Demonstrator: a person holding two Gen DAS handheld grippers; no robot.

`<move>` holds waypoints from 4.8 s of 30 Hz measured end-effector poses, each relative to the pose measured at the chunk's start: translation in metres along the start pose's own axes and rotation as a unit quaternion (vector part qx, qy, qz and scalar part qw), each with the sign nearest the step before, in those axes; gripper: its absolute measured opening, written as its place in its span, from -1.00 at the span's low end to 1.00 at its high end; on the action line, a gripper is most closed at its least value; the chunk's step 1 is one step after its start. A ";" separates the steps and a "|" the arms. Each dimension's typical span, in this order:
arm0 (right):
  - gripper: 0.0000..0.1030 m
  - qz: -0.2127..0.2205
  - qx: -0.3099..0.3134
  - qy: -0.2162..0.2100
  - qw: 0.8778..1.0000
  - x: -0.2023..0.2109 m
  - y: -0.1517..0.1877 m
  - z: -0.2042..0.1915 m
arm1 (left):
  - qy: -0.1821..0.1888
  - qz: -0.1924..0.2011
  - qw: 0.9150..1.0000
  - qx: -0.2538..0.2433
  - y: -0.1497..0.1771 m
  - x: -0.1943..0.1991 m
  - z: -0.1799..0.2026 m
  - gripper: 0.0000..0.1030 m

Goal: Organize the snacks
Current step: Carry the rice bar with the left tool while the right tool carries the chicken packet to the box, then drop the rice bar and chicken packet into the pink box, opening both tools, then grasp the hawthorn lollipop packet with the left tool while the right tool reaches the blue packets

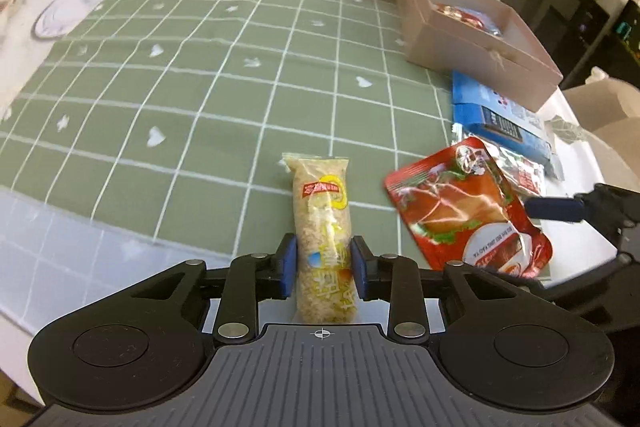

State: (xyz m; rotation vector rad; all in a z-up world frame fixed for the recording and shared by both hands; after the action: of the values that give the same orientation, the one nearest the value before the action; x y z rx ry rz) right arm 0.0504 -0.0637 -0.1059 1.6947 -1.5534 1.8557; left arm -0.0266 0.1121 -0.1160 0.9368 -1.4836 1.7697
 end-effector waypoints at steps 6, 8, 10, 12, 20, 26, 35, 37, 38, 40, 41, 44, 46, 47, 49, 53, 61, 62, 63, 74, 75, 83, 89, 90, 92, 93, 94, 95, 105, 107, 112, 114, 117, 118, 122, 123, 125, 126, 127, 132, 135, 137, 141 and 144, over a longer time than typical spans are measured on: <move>0.92 -0.016 0.005 0.032 0.999 -0.027 -0.005 -0.019 | -0.005 -0.009 1.000 -0.027 0.000 -0.001 0.005 -0.33; 0.84 -0.021 0.008 0.033 0.999 -0.026 -0.007 -0.020 | -0.009 -0.009 0.999 -0.031 0.000 -0.001 0.007 -0.32; 0.55 -0.021 0.016 0.026 0.999 -0.020 -0.008 -0.022 | -0.007 -0.007 1.000 -0.029 0.001 -0.001 0.007 -0.32; 0.20 -0.019 0.019 0.036 0.999 -0.014 -0.010 -0.021 | -0.003 -0.006 0.999 -0.035 0.001 0.000 0.006 -0.32; 0.05 -0.036 -0.022 0.018 0.999 -0.003 -0.008 -0.005 | 0.003 -0.002 0.999 -0.038 0.002 0.000 0.004 -0.32; 0.61 -0.023 -0.006 0.024 0.999 -0.009 0.007 -0.021 | 0.003 0.007 0.999 -0.042 0.006 0.001 0.004 -0.33; -0.14 -0.008 0.026 0.026 0.999 0.008 -0.002 -0.026 | 0.016 0.007 0.999 -0.045 0.009 0.005 0.003 -0.35; -0.18 -0.008 0.024 0.032 0.999 0.013 -0.003 -0.021 | 0.018 0.002 0.999 -0.039 0.009 0.005 0.005 -0.36; -0.20 -0.009 0.020 0.033 0.999 0.015 -0.003 -0.018 | 0.027 -0.001 0.999 -0.034 0.009 0.005 0.007 -0.36; -0.30 -0.013 0.001 0.024 1.000 0.021 -0.003 -0.009 | 0.050 -0.004 0.998 -0.027 0.009 0.004 0.011 -0.36; -0.37 -0.017 -0.012 0.018 1.000 0.024 -0.004 -0.004 | 0.059 -0.007 0.998 -0.027 0.009 0.003 0.014 -0.36; -0.45 -0.030 -0.045 0.006 0.999 0.033 -0.007 0.010 | 0.076 -0.010 0.996 -0.047 0.007 0.002 0.031 -0.36; -0.49 -0.038 -0.067 -0.002 0.997 0.037 -0.009 0.022 | 0.084 -0.007 0.995 -0.059 0.005 0.004 0.041 -0.36; -0.51 -0.040 -0.076 -0.005 0.996 0.039 -0.010 0.027 | 0.085 -0.005 0.994 -0.063 0.003 0.004 0.046 -0.36; -0.55 -0.038 -0.091 -0.009 0.995 0.044 -0.012 0.039 | 0.090 -0.002 0.994 -0.063 -0.002 0.005 0.054 -0.36; -0.61 -0.021 -0.092 -0.011 0.996 0.056 -0.021 0.052 | 0.102 0.000 0.993 -0.060 -0.019 0.005 0.069 -0.36; -0.62 0.003 -0.083 -0.024 0.996 0.072 -0.051 0.080 | 0.093 0.022 0.993 -0.073 -0.058 0.007 0.098 -0.36; -0.62 0.006 -0.081 -0.024 0.996 0.075 -0.055 0.083 | 0.095 0.025 0.993 -0.073 -0.066 0.007 0.100 -0.36; -0.62 0.012 -0.077 -0.024 0.997 0.078 -0.061 0.085 | 0.096 0.030 0.992 -0.072 -0.075 0.006 0.102 -0.36; -0.64 0.099 -0.073 0.005 0.992 0.098 -0.168 0.151 | 0.099 0.127 0.983 -0.085 -0.218 -0.002 0.122 -0.36; -0.64 0.102 -0.078 0.015 0.992 0.092 -0.183 0.162 | 0.110 0.128 0.982 -0.079 -0.233 -0.011 0.122 -0.36; -0.31 0.041 -0.065 0.078 0.994 0.000 -0.203 0.204 | 0.112 0.027 0.993 -0.019 -0.288 -0.150 0.112 -0.36; 0.21 0.052 -0.015 0.053 0.997 0.023 -0.139 0.200 | 0.061 0.083 0.995 0.018 -0.262 -0.107 0.096 -0.36; 0.22 0.048 -0.010 0.040 0.998 0.025 -0.127 0.199 | 0.048 0.093 0.994 0.021 -0.254 -0.096 0.092 -0.36; 0.23 0.027 -0.010 0.012 1.000 0.022 -0.108 0.195 | 0.036 0.100 0.994 0.042 -0.235 -0.078 0.087 -0.36; 0.24 0.014 -0.015 -0.004 1.000 0.018 -0.099 0.195 | 0.033 0.096 0.993 0.058 -0.222 -0.072 0.082 -0.36; 0.24 0.002 -0.021 -0.016 1.000 0.010 -0.094 0.193 | 0.031 0.090 0.993 0.074 -0.210 -0.068 0.076 -0.36; 0.24 -0.007 -0.028 -0.018 0.999 0.002 -0.089 0.193 | 0.030 0.082 0.992 0.089 -0.196 -0.064 0.073 -0.36; 0.31 -0.054 -0.039 -0.087 0.994 -0.026 -0.060 0.140 | 0.032 -0.013 0.985 0.169 -0.074 -0.051 0.061 -0.36; 0.32 -0.061 -0.012 -0.099 0.993 -0.024 -0.050 0.121 | 0.021 -0.017 0.982 0.186 -0.060 -0.046 0.055 -0.36; 0.33 -0.051 0.041 -0.083 0.994 -0.014 -0.031 0.098 | 0.006 -0.023 0.977 0.212 -0.038 -0.032 0.050 -0.36; 0.33 -0.035 0.059 -0.062 0.996 -0.009 -0.025 0.095 | -0.002 -0.026 0.978 0.206 -0.035 -0.025 0.057 -0.36; 0.37 0.008 0.079 -0.016 0.997 -0.004 -0.020 0.099 | -0.010 -0.032 0.982 0.184 -0.039 -0.024 0.075 -0.36; 0.40 0.021 0.084 0.002 0.996 -0.005 -0.018 0.101 | -0.018 -0.034 0.984 0.174 -0.041 -0.027 0.080 -0.36; 0.59 0.029 0.067 0.020 0.997 -0.010 -0.015 0.111 | -0.063 -0.051 0.988 0.130 -0.048 -0.040 0.101 -0.30; 0.61 0.030 0.061 0.018 0.998 -0.009 -0.014 0.114 | -0.073 -0.051 0.989 0.121 -0.048 -0.042 0.105 -0.22; 0.63 0.031 0.048 0.014 0.998 -0.010 -0.012 0.118 | -0.087 -0.049 0.989 0.106 -0.047 -0.041 0.109 -0.19; 0.65 0.031 0.040 0.011 0.999 -0.011 -0.011 0.121 | -0.091 -0.048 0.990 0.099 -0.047 -0.041 0.111 -0.17; 0.67 0.030 0.033 0.009 0.999 -0.011 -0.010 0.124 | -0.094 -0.046 0.990 0.092 -0.046 -0.040 0.112 -0.16; 0.73 0.037 0.025 0.009 0.999 -0.013 -0.006 0.122 | -0.105 -0.048 0.989 0.088 -0.040 -0.035 0.109 0.01; 0.81 0.039 0.023 0.008 0.999 -0.015 -0.007 0.122 | -0.117 -0.052 0.988 0.085 -0.037 -0.032 0.105 0.08; 0.84 0.042 0.026 0.008 0.999 -0.015 -0.007 0.122 | -0.130 -0.052 0.987 0.084 -0.036 -0.030 0.103 0.09; 0.90 0.047 0.027 0.008 0.998 -0.017 -0.005 0.121 | -0.130 -0.047 0.984 0.107 -0.031 -0.023 0.095 -0.04; 0.94 0.053 0.027 0.009 0.998 -0.017 -0.004 0.121 | -0.084 -0.043 0.985 0.143 -0.030 -0.021 0.095 -0.05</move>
State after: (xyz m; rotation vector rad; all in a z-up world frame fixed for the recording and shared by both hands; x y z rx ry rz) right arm 0.1332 -0.1459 -0.1423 1.6430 -1.6294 1.9762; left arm 0.0208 0.0229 -0.1077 1.3027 -1.2847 1.9112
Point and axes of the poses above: each gripper's, at about its wrist camera, not at the fingertips, and x roughly against the way its jaws point, z to its right, y to its underside, the point moved 2 cm from there along -x, roughly the way its jaws point, and after that the axes turned 8 degrees about -x, right-handed, at the moved point
